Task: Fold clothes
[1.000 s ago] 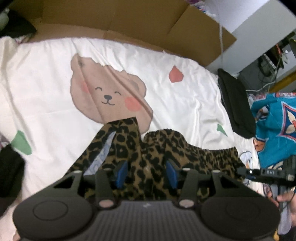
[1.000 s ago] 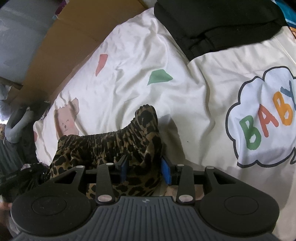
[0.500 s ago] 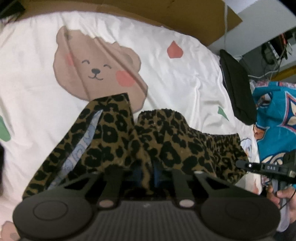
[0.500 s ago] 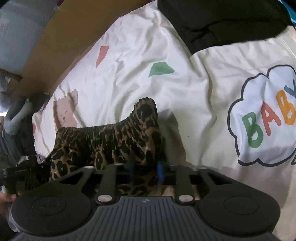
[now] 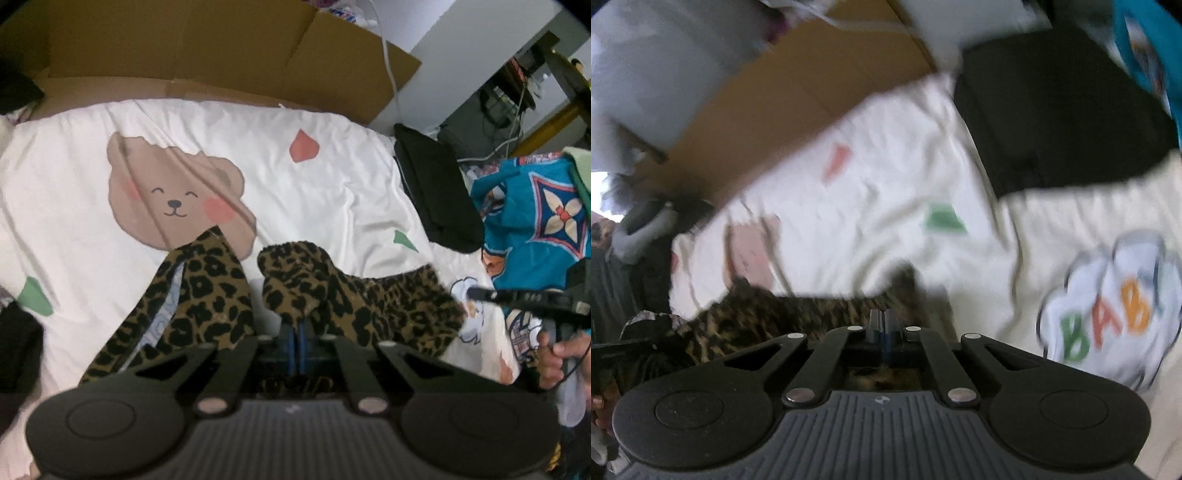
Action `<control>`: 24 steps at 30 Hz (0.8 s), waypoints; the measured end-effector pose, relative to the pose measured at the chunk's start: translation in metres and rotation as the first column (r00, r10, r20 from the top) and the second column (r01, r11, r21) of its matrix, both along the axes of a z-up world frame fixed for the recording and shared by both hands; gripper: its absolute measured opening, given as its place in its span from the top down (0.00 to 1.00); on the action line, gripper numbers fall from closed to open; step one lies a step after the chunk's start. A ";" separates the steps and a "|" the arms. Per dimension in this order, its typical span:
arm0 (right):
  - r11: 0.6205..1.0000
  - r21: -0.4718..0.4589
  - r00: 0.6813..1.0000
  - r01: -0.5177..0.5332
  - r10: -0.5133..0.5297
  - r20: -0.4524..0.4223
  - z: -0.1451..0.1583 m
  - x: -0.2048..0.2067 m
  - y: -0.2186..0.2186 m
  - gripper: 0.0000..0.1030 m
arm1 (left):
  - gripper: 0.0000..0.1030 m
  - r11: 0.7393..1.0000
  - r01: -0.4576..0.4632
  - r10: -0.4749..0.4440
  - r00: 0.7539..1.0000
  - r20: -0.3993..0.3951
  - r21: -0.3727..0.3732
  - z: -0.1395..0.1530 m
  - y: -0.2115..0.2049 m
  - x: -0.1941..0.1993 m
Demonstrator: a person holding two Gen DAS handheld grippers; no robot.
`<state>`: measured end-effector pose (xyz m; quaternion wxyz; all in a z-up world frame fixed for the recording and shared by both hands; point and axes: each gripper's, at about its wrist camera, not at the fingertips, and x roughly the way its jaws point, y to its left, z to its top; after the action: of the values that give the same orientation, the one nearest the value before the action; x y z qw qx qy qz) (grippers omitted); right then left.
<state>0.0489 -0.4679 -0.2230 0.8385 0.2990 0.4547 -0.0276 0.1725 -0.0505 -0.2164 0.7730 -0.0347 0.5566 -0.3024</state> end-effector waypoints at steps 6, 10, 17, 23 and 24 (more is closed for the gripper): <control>1.000 0.013 0.997 0.009 -0.010 0.078 0.024 0.004 -0.010 1.00 | 0.99 1.000 -0.024 0.024 1.000 0.015 -0.003 0.015 0.005 -0.002; 0.999 0.044 0.999 0.020 -0.022 0.044 0.011 -0.002 -0.013 0.99 | 1.00 0.999 -0.021 0.021 1.000 0.014 -0.033 0.022 0.006 -0.005; 0.990 0.104 0.995 0.099 -0.096 -0.034 -0.021 -0.017 -0.020 0.68 | 0.96 1.000 -0.014 0.014 1.000 0.024 0.006 0.010 -0.004 0.000; 0.988 0.106 0.993 0.110 -0.104 -0.060 -0.031 -0.021 -0.018 0.57 | 0.89 0.997 -0.051 0.048 0.997 0.056 0.057 -0.001 0.001 0.020; 0.988 0.109 0.992 0.111 -0.104 -0.066 -0.033 -0.021 -0.017 0.57 | 0.87 0.997 -0.054 0.051 0.997 0.050 0.056 -0.004 0.001 0.022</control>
<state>0.0284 -0.4853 -0.2562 0.8037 0.3687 0.4637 -0.0561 0.1942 -0.0491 -0.2201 0.7946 -0.0198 0.5450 -0.2668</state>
